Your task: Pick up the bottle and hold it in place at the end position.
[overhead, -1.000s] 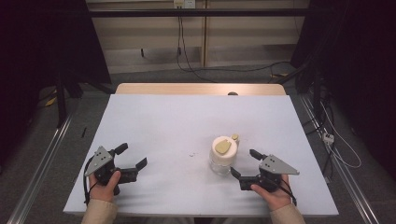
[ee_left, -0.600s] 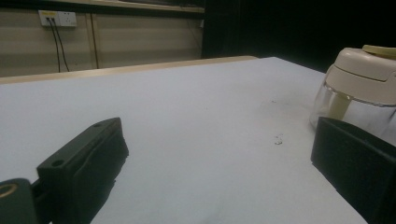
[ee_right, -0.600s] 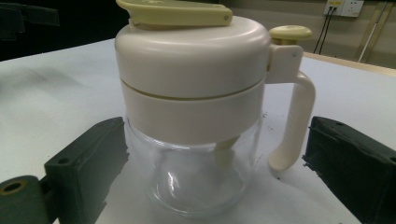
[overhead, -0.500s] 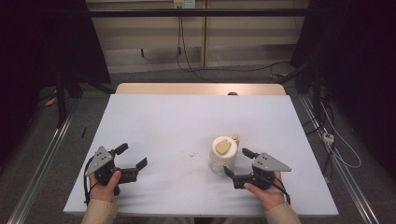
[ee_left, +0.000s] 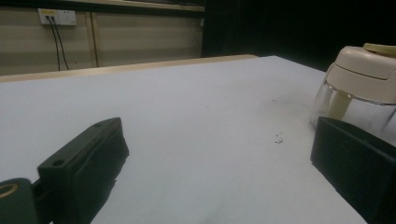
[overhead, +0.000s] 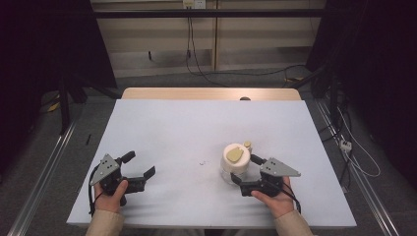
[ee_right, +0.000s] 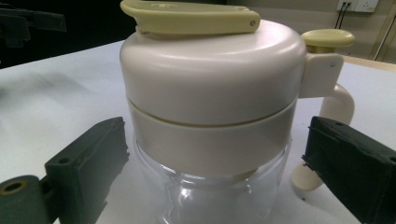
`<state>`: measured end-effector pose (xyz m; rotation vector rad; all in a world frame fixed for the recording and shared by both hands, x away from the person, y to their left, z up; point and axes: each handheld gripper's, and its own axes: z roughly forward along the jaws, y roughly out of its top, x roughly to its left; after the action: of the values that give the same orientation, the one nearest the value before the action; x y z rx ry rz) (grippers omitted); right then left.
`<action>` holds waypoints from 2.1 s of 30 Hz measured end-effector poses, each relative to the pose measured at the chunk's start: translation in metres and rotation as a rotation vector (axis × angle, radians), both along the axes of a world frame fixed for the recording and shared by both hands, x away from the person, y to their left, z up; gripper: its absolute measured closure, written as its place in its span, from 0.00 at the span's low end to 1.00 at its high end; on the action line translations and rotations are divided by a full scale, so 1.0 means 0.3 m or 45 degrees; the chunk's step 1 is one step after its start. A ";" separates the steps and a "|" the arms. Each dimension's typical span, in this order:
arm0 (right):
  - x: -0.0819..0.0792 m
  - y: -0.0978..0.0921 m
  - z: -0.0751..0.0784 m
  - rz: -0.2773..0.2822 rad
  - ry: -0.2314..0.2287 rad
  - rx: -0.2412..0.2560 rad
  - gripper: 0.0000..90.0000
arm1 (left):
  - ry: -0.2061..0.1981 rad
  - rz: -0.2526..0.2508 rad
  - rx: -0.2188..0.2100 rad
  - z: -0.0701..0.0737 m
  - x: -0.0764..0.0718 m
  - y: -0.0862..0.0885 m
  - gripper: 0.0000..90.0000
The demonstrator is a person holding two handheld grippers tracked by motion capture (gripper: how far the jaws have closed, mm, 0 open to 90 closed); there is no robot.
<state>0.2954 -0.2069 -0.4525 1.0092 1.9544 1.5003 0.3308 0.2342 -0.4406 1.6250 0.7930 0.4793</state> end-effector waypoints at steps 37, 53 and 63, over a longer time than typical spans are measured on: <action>0.099 0.071 -0.012 0.022 0.088 0.029 0.04 | 0.014 -0.009 -0.001 -0.005 0.003 -0.003 0.03; 0.101 0.075 -0.008 0.013 0.092 0.036 0.06 | 0.012 -0.006 0.000 -0.004 0.004 0.000 0.03; 0.097 0.078 -0.010 -0.008 0.076 0.047 0.06 | 0.013 -0.001 -0.005 -0.004 0.003 0.003 0.03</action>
<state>0.3244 -0.1835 -0.4555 1.0864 1.9691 1.5244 0.3318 0.2352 -0.4417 1.6254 0.8004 0.4686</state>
